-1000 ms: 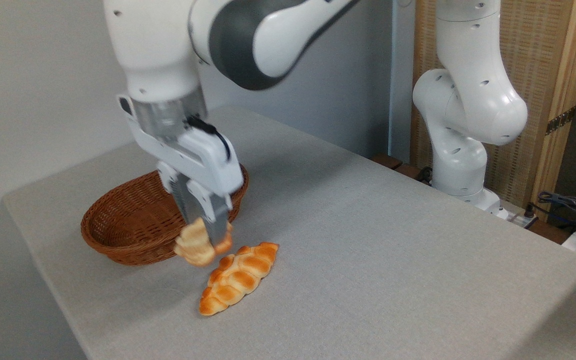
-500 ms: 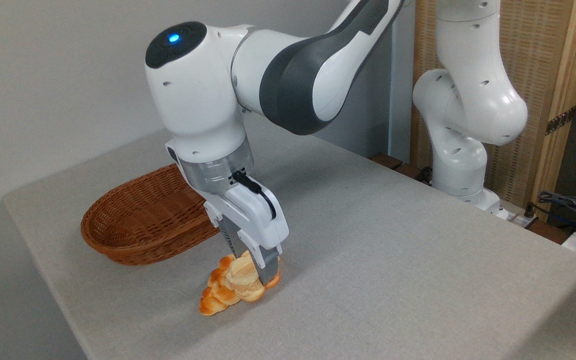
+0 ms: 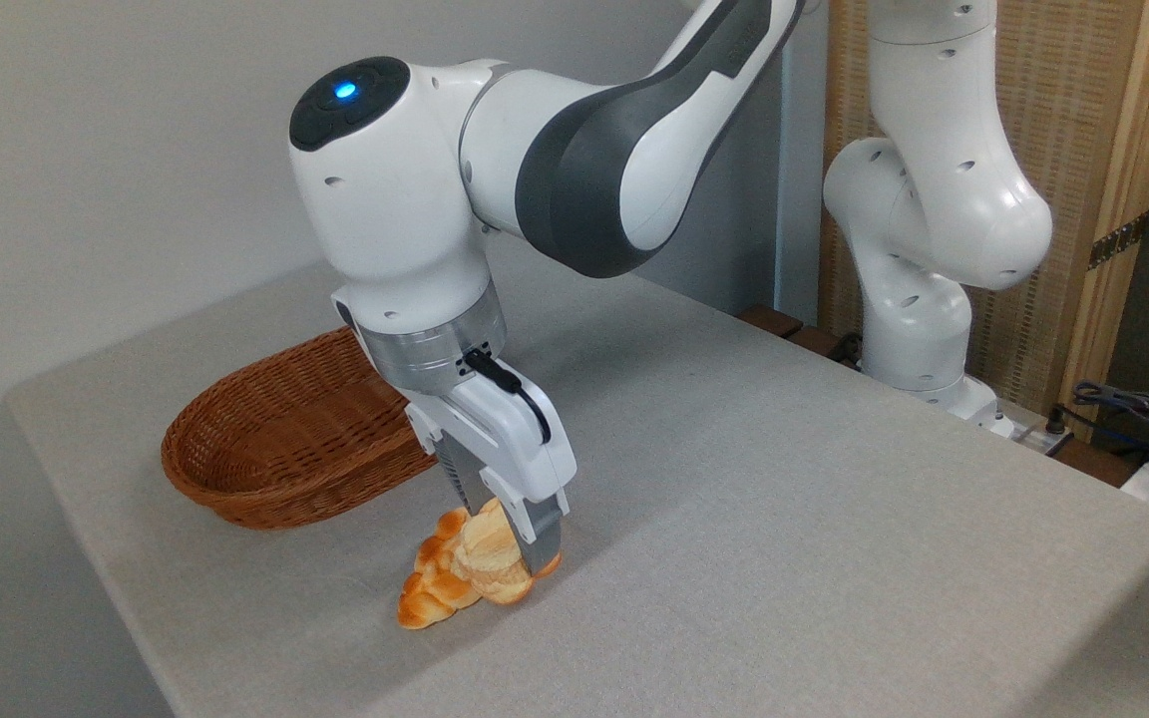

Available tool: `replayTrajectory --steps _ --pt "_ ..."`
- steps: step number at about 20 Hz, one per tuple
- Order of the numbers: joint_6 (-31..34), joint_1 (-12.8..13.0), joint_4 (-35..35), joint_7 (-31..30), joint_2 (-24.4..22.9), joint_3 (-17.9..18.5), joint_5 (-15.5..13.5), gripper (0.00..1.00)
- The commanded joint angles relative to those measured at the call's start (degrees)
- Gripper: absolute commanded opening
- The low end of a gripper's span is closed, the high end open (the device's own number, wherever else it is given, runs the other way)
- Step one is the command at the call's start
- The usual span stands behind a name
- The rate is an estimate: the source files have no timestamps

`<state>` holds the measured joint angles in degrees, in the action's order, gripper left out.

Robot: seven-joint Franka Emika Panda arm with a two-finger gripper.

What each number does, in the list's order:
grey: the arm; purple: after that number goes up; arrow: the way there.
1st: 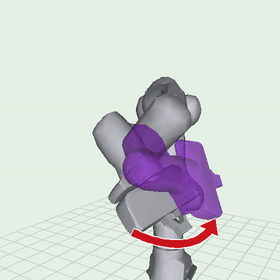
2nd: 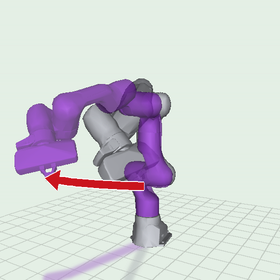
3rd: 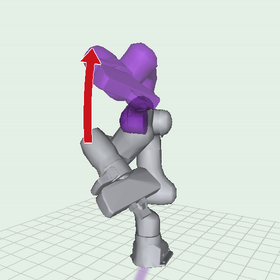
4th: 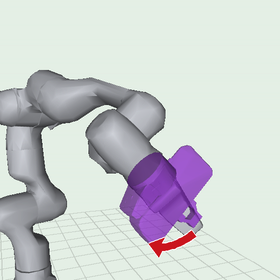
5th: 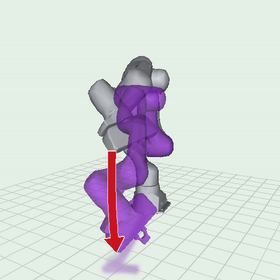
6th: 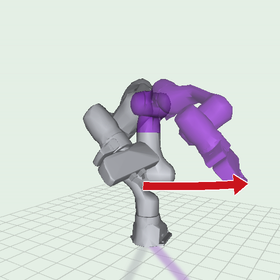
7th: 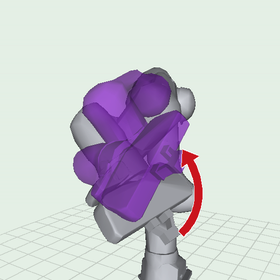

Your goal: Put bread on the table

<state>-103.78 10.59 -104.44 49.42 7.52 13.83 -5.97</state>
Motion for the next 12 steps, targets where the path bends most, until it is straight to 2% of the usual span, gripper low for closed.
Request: replayTrajectory --steps 1,12 --pt "0.0 0.4 -0.1 0.3 -0.2 0.4 0.6 1.00" --pt "-0.2 0.5 0.7 0.0 -0.7 0.4 0.3 1.00"
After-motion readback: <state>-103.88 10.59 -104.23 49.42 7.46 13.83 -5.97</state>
